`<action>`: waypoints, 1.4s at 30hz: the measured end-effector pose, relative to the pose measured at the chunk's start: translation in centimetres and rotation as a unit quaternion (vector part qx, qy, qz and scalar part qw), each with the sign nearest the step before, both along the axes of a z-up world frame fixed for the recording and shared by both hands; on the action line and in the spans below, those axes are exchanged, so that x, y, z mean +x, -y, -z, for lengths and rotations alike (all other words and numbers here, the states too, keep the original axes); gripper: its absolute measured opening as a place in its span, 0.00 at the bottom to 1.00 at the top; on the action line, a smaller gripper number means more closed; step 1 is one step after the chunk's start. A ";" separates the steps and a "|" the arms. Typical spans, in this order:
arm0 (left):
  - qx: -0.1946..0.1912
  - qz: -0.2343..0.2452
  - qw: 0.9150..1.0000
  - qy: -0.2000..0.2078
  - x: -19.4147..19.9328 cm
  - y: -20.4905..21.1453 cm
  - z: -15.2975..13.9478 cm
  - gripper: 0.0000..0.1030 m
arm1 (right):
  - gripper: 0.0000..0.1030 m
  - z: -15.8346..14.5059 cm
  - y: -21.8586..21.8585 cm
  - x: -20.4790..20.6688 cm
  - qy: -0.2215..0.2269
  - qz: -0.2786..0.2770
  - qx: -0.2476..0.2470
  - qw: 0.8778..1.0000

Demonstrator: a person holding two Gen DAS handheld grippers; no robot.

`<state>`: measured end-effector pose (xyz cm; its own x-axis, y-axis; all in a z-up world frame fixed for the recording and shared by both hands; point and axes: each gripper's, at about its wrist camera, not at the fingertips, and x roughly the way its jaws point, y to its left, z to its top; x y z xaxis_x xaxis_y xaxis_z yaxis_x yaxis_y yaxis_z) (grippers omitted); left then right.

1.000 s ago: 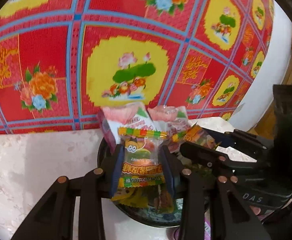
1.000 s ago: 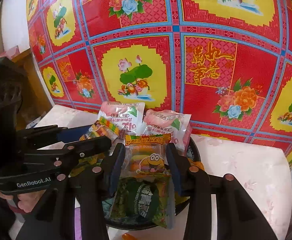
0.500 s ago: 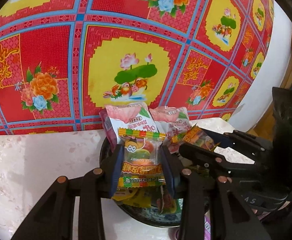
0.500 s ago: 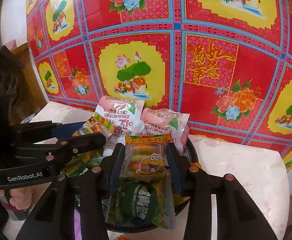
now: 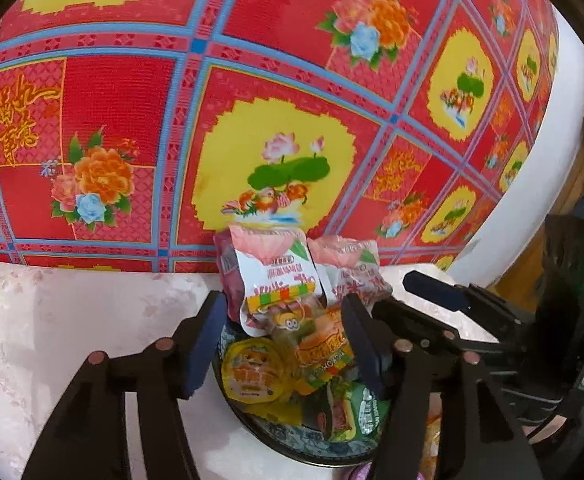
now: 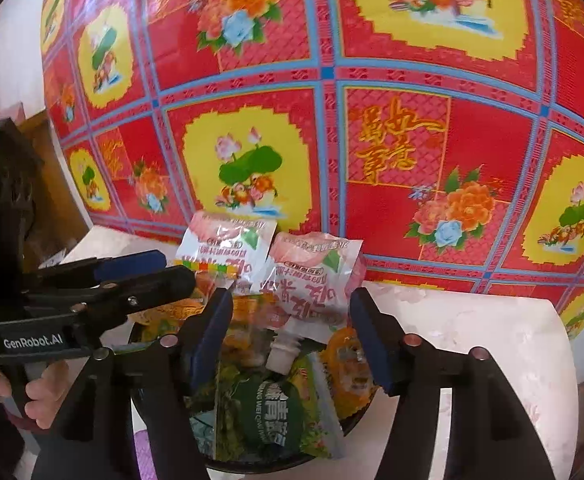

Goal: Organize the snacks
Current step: 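Withdraw both open tools from the plate toward the remaining snacks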

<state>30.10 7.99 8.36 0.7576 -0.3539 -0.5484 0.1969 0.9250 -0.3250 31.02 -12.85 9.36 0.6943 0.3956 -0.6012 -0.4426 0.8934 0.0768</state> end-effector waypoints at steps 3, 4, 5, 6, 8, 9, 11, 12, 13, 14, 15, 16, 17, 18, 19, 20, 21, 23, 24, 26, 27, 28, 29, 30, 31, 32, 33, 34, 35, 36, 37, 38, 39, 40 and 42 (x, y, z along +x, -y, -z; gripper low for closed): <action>0.000 -0.001 1.000 0.001 0.0 -0.1 -0.1 0.62 | 0.61 -0.2 0.0 -0.1 0.004 -0.001 0.003 1.000; 0.002 -0.001 1.000 0.001 0.0 0.0 -0.1 0.62 | 0.61 -0.2 0.0 -0.2 0.005 -0.002 0.002 1.000; 0.004 0.001 1.000 0.001 0.0 0.1 -0.1 0.62 | 0.61 -0.2 0.0 -0.2 0.007 -0.002 0.000 1.000; 0.008 0.003 1.000 0.002 -0.1 0.3 -0.1 0.62 | 0.61 -0.2 -0.1 -0.3 0.008 -0.002 -0.002 1.000; 0.015 0.006 1.000 0.005 -0.2 0.5 -0.1 0.62 | 0.61 -0.1 -0.1 -0.2 0.007 -0.001 -0.004 1.000; 0.017 0.008 1.000 0.007 -0.3 0.6 -0.1 0.62 | 0.61 -0.1 0.0 -0.2 0.007 0.001 -0.003 1.000; 0.018 0.009 1.000 0.010 -0.3 0.7 -0.2 0.62 | 0.61 -0.1 0.1 -0.1 0.006 0.005 -0.001 1.000; 0.018 0.009 1.000 0.012 -0.4 0.7 -0.3 0.62 | 0.61 -0.1 0.2 -0.1 0.006 0.007 0.000 1.000; 0.019 0.009 1.000 0.013 -0.4 0.7 -0.3 0.62 | 0.61 -0.2 0.3 0.0 0.006 0.009 0.002 1.000; 0.022 0.008 1.000 0.013 -0.4 0.7 -0.3 0.62 | 0.61 -0.2 0.4 0.0 0.005 0.010 0.002 1.000; 0.024 0.008 1.000 0.012 -0.4 0.8 -0.3 0.62 | 0.61 -0.2 0.5 0.0 0.004 0.010 0.002 1.000; 0.028 0.008 1.000 0.010 -0.4 0.9 -0.2 0.62 | 0.61 -0.1 0.5 0.1 0.002 0.010 0.000 1.000; 0.033 0.007 0.999 0.009 -0.3 1.0 -0.2 0.62 | 0.61 -0.1 0.4 0.1 0.000 0.008 -0.003 1.000; 0.038 0.006 0.999 0.008 -0.3 1.0 -0.2 0.62 | 0.61 -0.1 0.2 0.1 -0.003 0.005 -0.008 1.000; 0.045 0.005 0.999 0.009 -0.4 1.1 -0.2 0.62 | 0.61 -0.1 0.0 0.0 -0.007 -0.002 -0.016 1.000; 0.051 0.003 0.999 0.011 -0.5 1.1 -0.3 0.62 | 0.61 -0.1 -0.2 -0.1 -0.007 -0.008 -0.027 1.000; 0.056 0.001 0.998 0.012 -0.5 1.1 -0.4 0.62 | 0.61 -0.2 -0.3 -0.3 -0.002 -0.010 -0.032 0.999; 0.065 -0.004 0.998 0.014 -0.6 1.0 -0.7 0.62 | 0.61 -0.6 -0.4 -0.6 0.004 -0.018 -0.041 0.999; 0.068 -0.007 0.998 0.013 -0.7 0.9 -0.9 0.62 | 0.61 -0.8 -0.4 -0.6 0.000 -0.019 -0.039 0.999; 0.073 -0.010 0.997 0.009 -1.0 0.6 -1.2 0.62 | 0.61 -1.2 -0.2 -0.6 -0.018 -0.020 -0.027 0.999; 0.080 -0.013 0.997 0.007 -1.2 0.6 -1.4 0.62 | 0.61 -1.4 -0.1 -0.7 -0.024 -0.015 -0.021 0.999; 0.089 -0.017 0.996 0.009 -1.6 0.5 -1.7 0.62 | 0.61 -1.7 0.2 -0.9 -0.028 -0.006 -0.019 0.999; 0.099 -0.026 0.995 0.010 -1.9 0.5 -2.0 0.62 | 0.61 -1.9 0.2 -1.1 -0.028 -0.001 -0.017 0.999; 0.104 -0.034 0.994 0.010 -2.2 0.4 -2.1 0.62 | 0.61 -2.1 0.5 -1.4 -0.029 0.002 -0.012 0.999; 0.100 -0.036 0.994 0.007 -2.5 0.2 -2.3 0.62 | 0.61 -2.3 0.7 -1.7 -0.031 0.003 -0.006 0.999; 0.097 -0.037 0.995 0.002 -2.8 0.0 -2.3 0.62 | 0.61 -2.6 0.9 -2.1 -0.033 0.005 -0.001 0.999; 0.097 -0.039 0.994 -0.005 -3.0 -0.2 -2.2 0.62 | 0.61 -2.9 1.2 -2.5 -0.034 0.008 0.003 0.999; 0.101 -0.043 0.994 -0.010 -3.4 -0.2 -2.2 0.62 | 0.61 -3.1 1.3 -3.0 -0.034 0.010 0.004 0.999; 0.106 -0.045 0.993 -0.011 -3.9 -0.2 -2.2 0.62 | 0.61 -3.2 1.3 -3.4 -0.033 0.011 0.004 0.999; 0.114 -0.048 0.992 -0.010 -4.4 -0.2 -2.3 0.62 | 0.61 -3.4 1.3 -3.9 -0.032 0.011 0.003 0.999; 0.125 -0.055 0.991 -0.010 -5.0 0.0 -2.3 0.62 | 0.61 -3.5 1.3 -4.5 -0.030 0.011 0.001 0.999; 0.133 -0.061 0.989 -0.009 -5.5 0.2 -2.4 0.62 | 0.61 -3.6 1.3 -5.2 -0.030 0.011 -0.005 0.999; 0.138 -0.065 0.988 -0.006 -6.0 0.3 -2.5 0.62 | 0.61 -3.6 1.2 -5.7 -0.031 0.011 -0.011 0.999; 0.137 -0.064 0.988 -0.004 -6.7 0.5 -2.7 0.62 | 0.61 -3.6 1.1 -6.2 -0.032 0.012 -0.014 0.999; 0.131 -0.058 0.990 0.005 -8.0 0.8 -3.2 0.62 | 0.61 -3.6 1.1 -7.2 -0.034 0.009 -0.016 0.999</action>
